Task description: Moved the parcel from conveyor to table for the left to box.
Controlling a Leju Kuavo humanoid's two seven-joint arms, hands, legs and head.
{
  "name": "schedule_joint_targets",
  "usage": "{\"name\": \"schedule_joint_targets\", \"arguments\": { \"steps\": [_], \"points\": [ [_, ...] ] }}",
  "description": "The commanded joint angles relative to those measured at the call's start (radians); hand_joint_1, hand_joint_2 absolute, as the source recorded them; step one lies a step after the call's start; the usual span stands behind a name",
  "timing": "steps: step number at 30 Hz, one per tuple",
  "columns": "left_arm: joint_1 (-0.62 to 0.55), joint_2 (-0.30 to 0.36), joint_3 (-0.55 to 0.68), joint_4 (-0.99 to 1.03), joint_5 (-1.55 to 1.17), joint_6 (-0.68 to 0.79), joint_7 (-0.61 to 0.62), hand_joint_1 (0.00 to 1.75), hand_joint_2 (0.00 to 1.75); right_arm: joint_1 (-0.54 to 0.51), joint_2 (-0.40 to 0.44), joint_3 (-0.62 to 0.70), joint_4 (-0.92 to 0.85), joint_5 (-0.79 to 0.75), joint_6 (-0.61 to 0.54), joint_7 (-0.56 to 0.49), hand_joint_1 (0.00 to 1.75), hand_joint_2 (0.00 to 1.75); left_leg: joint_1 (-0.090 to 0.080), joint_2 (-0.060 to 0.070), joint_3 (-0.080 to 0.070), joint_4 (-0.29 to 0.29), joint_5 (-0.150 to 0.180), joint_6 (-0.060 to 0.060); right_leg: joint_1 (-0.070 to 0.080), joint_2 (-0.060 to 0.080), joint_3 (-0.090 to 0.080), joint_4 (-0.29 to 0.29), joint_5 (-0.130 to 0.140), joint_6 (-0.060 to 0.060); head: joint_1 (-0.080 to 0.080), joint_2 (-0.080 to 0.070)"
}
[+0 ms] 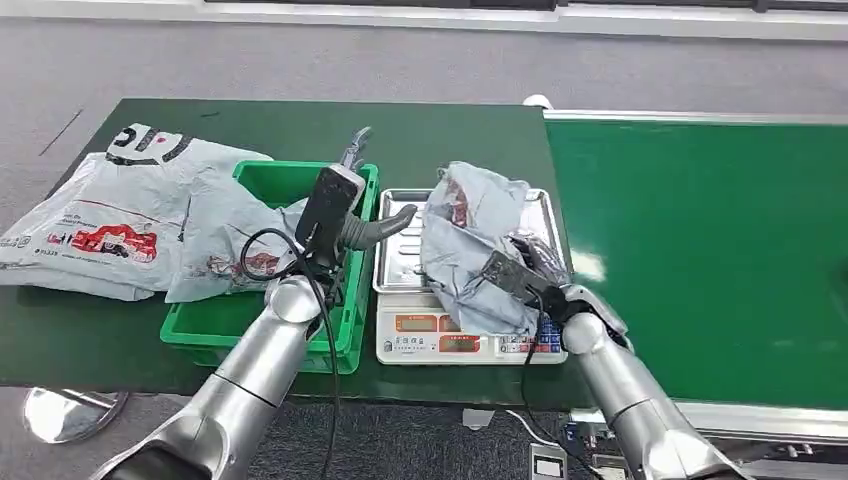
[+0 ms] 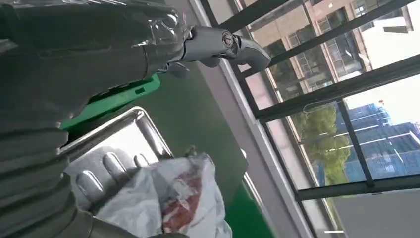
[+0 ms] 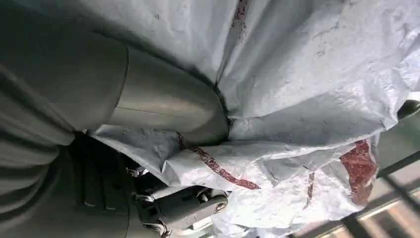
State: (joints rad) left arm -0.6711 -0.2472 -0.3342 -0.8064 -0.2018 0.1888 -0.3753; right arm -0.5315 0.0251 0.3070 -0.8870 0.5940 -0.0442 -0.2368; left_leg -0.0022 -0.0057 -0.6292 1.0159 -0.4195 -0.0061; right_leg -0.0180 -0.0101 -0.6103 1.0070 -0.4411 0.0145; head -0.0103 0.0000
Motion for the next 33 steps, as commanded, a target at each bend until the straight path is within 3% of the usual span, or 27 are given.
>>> {"name": "schedule_joint_targets", "arguments": {
  "steps": [1, 5, 7, 12, 17, 18, 19, 26, 28, 33],
  "points": [
    [-0.032, 0.037, -0.052, 0.056, -0.004, -0.003, 0.001, 0.0, 1.75, -0.047, 0.016, 0.062, 0.105, -0.007, 0.009, -0.01, 1.75, 1.75, 0.0, 0.002, 0.002, -0.001, -0.001, 0.0, 0.0, 0.002, 0.001, -0.001, 0.0, -0.001, 0.0, 0.0],
    [-0.033, 0.037, -0.051, 0.056, -0.004, -0.004, 0.001, 0.0, 1.75, -0.046, 0.014, 0.061, 0.104, -0.007, 0.008, -0.011, 1.75, 1.75, 0.001, 0.002, 0.003, -0.001, -0.001, 0.0, 0.001, 0.003, 0.003, -0.002, 0.0, -0.001, 0.0, 0.0],
    [-0.036, 0.035, -0.05, 0.062, -0.004, -0.009, -0.006, 0.0, 1.75, -0.036, 0.02, 0.074, 0.094, -0.002, 0.022, -0.07, 1.75, 1.75, 0.001, 0.003, 0.004, -0.001, -0.001, -0.001, 0.001, 0.003, 0.004, -0.003, 0.0, -0.001, 0.0, 0.0],
    [-0.062, 0.019, -0.051, 0.083, -0.012, -0.008, -0.013, 0.0, 1.75, -0.033, 0.077, 0.116, 0.033, 0.076, -0.095, -0.141, 1.75, 1.75, 0.001, 0.004, 0.003, -0.001, -0.001, -0.001, 0.001, 0.004, 0.002, -0.001, 0.0, -0.002, 0.0, 0.0],
    [-0.099, -0.002, -0.055, 0.117, -0.023, -0.003, -0.012, 0.0, 1.75, -0.008, 0.068, 0.139, -0.089, 0.094, -0.153, -0.149, 1.75, 1.75, 0.002, 0.002, 0.002, 0.0, -0.001, -0.001, 0.002, 0.003, 0.001, -0.001, -0.001, -0.002, 0.0, 0.0],
    [-0.107, -0.005, -0.063, 0.125, -0.029, -0.003, -0.011, 0.0, 1.75, 0.002, 0.06, 0.138, -0.097, 0.11, -0.189, -0.14, 0.24, 1.75, 0.001, 0.001, 0.001, 0.0, -0.001, -0.001, 0.001, 0.001, 0.0, 0.0, -0.001, -0.001, 0.0, 0.0],
    [-0.109, -0.005, -0.068, 0.128, -0.034, 0.004, -0.009, 0.0, 1.75, 0.006, 0.056, 0.129, -0.086, 0.128, -0.237, -0.108, 0.0, 1.75, 0.002, 0.001, 0.002, 0.0, -0.001, -0.001, 0.002, 0.001, 0.002, -0.001, -0.001, -0.001, 0.0, 0.0],
    [-0.105, -0.001, -0.071, 0.126, -0.034, 0.005, -0.009, 0.0, 1.75, 0.001, 0.045, 0.126, -0.072, 0.127, -0.253, -0.106, 0.0, 1.75, 0.002, 0.002, 0.005, -0.002, -0.001, -0.001, 0.002, 0.003, 0.004, -0.003, 0.0, -0.001, 0.0, 0.0],
    [-0.103, 0.003, -0.081, 0.124, -0.047, 0.016, -0.002, 0.0, 1.75, -0.002, 0.054, 0.092, -0.064, 0.118, -0.303, -0.06, 0.0, 1.75, 0.003, 0.002, 0.006, -0.003, -0.001, -0.001, 0.003, 0.002, 0.006, -0.005, 0.0, -0.002, 0.0, 0.0],
    [-0.092, 0.016, -0.117, 0.107, -0.101, 0.038, 0.015, 0.0, 1.75, 0.042, 0.006, -0.039, -0.249, 0.021, -0.335, -0.026, 0.0, 1.75, 0.001, -0.001, 0.001, 0.0, 0.0, -0.001, 0.001, 0.0, 0.001, -0.001, -0.001, -0.001, 0.0, 0.0]
  ]
}}
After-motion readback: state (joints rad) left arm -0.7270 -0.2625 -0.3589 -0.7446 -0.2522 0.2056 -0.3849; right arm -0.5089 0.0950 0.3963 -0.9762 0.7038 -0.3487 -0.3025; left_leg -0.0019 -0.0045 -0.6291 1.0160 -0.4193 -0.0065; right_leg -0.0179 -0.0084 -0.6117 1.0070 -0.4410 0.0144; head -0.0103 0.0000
